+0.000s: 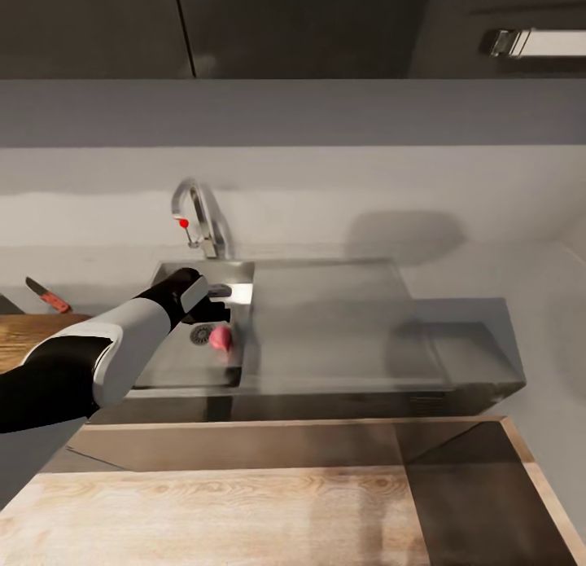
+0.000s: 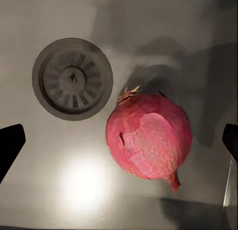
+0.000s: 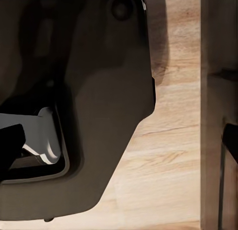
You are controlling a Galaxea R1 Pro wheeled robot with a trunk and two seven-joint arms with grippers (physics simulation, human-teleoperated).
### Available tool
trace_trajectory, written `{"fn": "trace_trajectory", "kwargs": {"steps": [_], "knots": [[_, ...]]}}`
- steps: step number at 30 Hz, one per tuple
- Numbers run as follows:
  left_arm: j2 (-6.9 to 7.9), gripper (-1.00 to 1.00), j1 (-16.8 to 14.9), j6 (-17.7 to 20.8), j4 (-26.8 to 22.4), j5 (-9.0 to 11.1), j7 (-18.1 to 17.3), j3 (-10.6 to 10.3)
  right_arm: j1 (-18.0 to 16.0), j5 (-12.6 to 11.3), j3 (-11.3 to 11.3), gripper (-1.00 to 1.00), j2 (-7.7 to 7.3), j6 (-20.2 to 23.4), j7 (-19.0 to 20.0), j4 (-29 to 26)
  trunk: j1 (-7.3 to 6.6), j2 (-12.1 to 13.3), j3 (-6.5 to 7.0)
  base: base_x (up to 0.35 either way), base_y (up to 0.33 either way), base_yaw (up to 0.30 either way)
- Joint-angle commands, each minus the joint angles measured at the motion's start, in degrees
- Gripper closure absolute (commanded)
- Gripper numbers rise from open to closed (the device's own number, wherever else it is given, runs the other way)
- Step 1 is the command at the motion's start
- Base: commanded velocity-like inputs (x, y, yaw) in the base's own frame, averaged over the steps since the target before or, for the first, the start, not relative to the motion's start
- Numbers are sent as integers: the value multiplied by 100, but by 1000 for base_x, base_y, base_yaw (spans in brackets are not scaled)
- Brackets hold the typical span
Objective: In the kitchen, take the Vidalia onion out of the sink, dice it on the chopping board with the paring knife, put the diced onion into the bowl on the countertop, then place both the paring knife and the chopping board into the sink.
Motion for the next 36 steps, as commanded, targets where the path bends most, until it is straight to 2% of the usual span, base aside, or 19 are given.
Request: {"fn": "trace_trajectory", "kwargs": {"steps": [1, 11, 36], "knots": [[-1, -100, -3, 23, -5, 61, 40, -29, 0, -42, 48, -100, -8, -12, -45, -12, 5, -11, -18, 144, -131, 0], [-7, -100, -3, 23, 39, 61, 40, -29, 1, -42, 54, -100, -8, -12, -45, -12, 5, -11, -110, 86, -87, 0], [48, -100, -3, 23, 71, 61, 40, -20, -1, -42, 48, -100, -8, -12, -53, -12, 5, -11, -340, -6, -2, 0]]}}
